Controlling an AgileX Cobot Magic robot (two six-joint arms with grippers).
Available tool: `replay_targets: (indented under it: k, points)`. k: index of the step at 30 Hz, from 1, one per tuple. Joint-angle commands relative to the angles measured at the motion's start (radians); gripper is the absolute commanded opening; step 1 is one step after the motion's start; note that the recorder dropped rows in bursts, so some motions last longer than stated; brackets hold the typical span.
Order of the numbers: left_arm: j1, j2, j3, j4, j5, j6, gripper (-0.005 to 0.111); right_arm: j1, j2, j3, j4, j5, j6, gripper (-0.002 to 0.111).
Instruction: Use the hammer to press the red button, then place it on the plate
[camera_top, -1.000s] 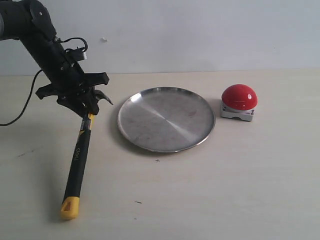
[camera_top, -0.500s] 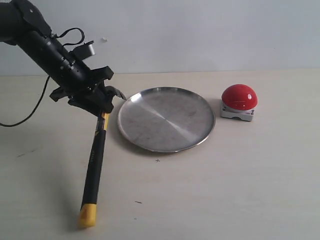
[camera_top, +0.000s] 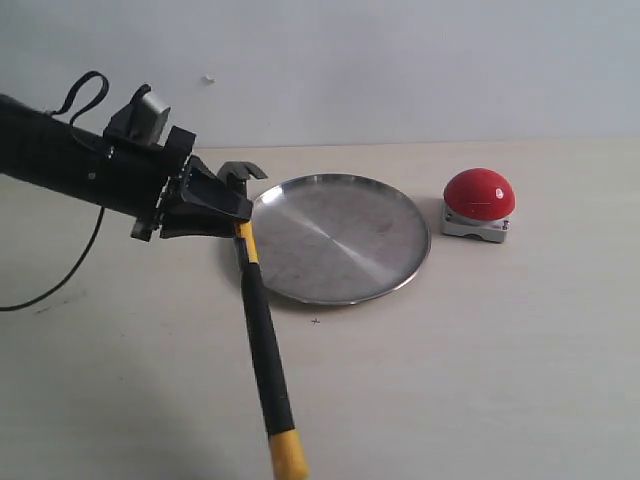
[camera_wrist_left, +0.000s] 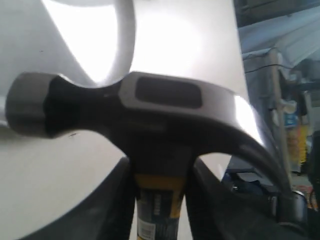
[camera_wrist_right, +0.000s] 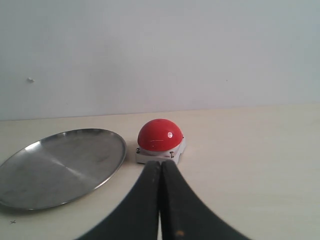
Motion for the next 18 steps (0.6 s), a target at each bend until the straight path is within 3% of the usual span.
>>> replay_targets:
  k: [1, 6, 12, 18]
  points:
    - [0.001, -0.026, 0.114, -0.281, 0.05, 0.196, 0.0, -0.005, -0.003, 0.005, 0.0, -0.005, -0.004, 0.0]
    - [0.001, -0.026, 0.245, -0.457, 0.05, 0.309, 0.0, -0.005, -0.003, 0.005, 0.0, -0.005, -0.004, 0.0]
    - [0.001, -0.026, 0.351, -0.465, 0.05, 0.408, 0.0, -0.005, -0.003, 0.005, 0.0, -0.005, -0.004, 0.0]
    - [0.001, -0.03, 0.378, -0.465, 0.05, 0.449, 0.0, -0.005, -0.003, 0.005, 0.0, 0.004, -0.006, 0.0]
